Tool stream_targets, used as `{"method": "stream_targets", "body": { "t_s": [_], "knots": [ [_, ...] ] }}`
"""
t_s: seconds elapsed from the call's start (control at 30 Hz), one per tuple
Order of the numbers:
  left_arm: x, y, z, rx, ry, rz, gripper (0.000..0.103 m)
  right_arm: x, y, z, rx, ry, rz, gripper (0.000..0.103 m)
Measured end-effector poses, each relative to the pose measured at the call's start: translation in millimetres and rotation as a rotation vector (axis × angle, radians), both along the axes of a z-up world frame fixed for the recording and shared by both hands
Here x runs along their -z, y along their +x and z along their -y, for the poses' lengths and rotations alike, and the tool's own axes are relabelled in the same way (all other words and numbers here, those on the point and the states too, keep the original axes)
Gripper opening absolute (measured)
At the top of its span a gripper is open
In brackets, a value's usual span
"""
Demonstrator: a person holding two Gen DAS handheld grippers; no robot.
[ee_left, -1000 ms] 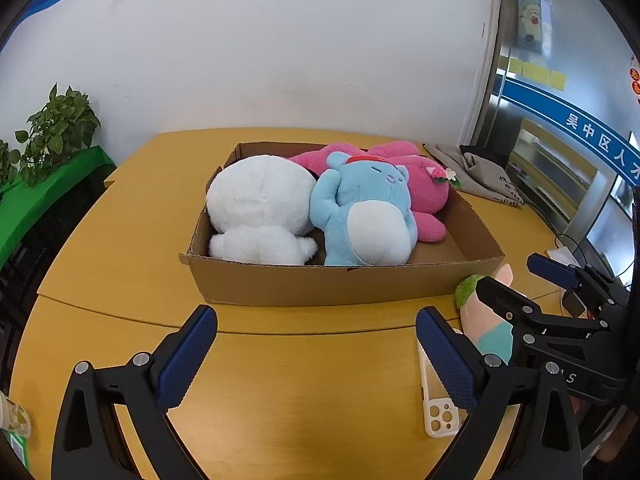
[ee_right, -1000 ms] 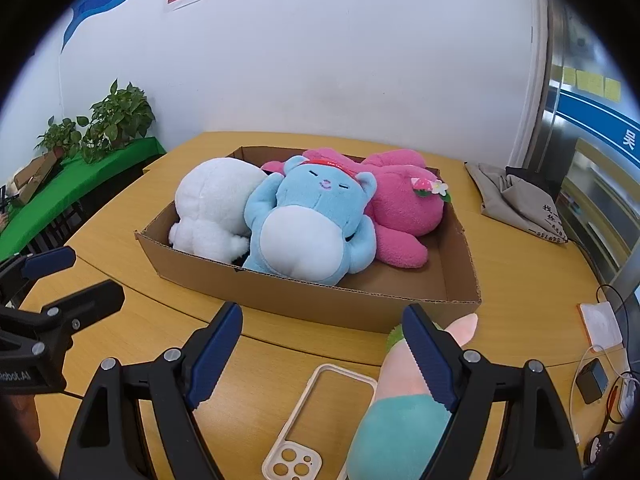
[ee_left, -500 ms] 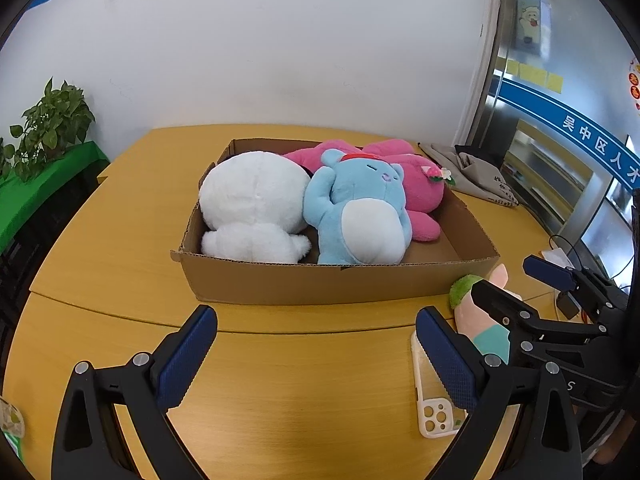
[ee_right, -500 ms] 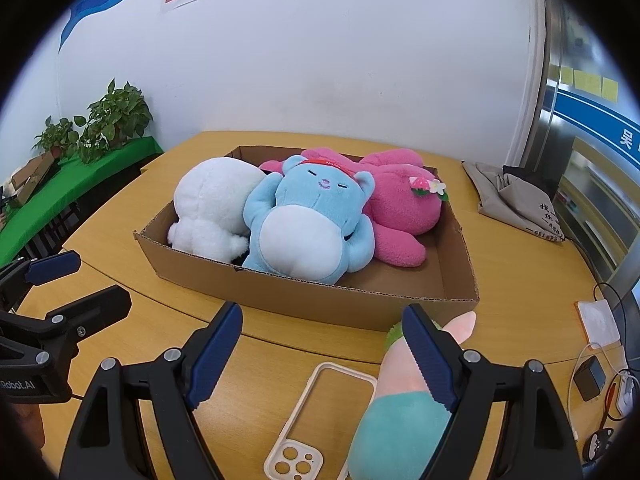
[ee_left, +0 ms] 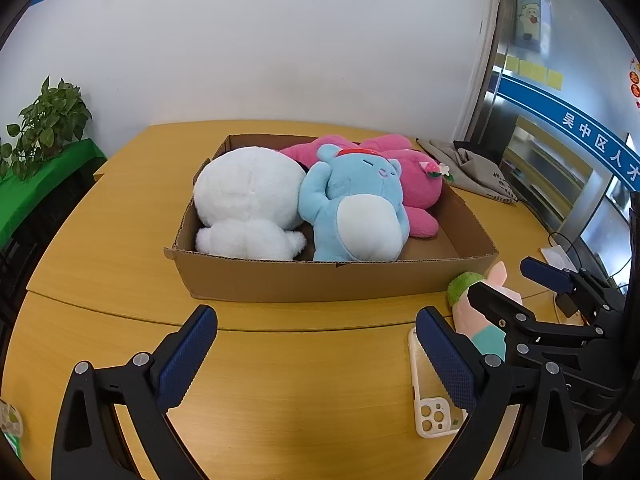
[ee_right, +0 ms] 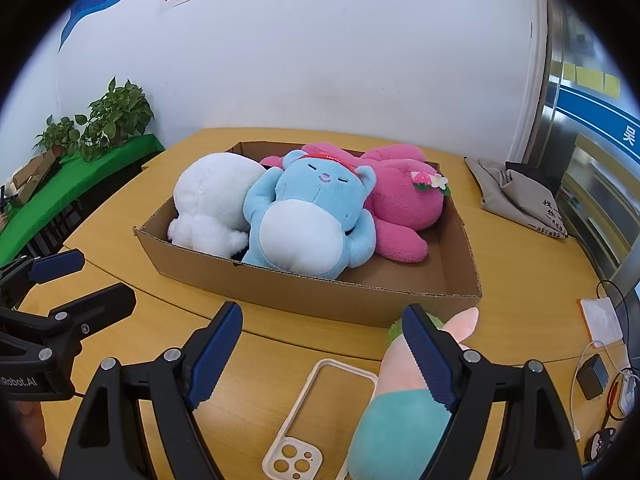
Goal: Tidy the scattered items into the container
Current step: 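Withdraw both open grippers toward the pink pig plush, then close both grippers on the pink pig plush with green hair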
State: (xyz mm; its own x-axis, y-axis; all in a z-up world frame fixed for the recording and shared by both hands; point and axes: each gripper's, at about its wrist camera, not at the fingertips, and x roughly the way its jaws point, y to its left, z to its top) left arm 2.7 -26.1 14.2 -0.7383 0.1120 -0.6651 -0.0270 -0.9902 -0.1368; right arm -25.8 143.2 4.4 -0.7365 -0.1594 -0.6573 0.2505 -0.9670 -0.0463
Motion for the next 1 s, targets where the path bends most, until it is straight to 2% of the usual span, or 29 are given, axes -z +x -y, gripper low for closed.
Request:
{"method": "stream_targets", "body": {
  "t_s": [1.0],
  "knots": [
    [2.3, -11.1, -20.3, 0.042, -0.001, 0.024, 0.101, 1.1, -4.6, -19.4, 0.023, -0.031, 0.005, 0.082]
  ]
}}
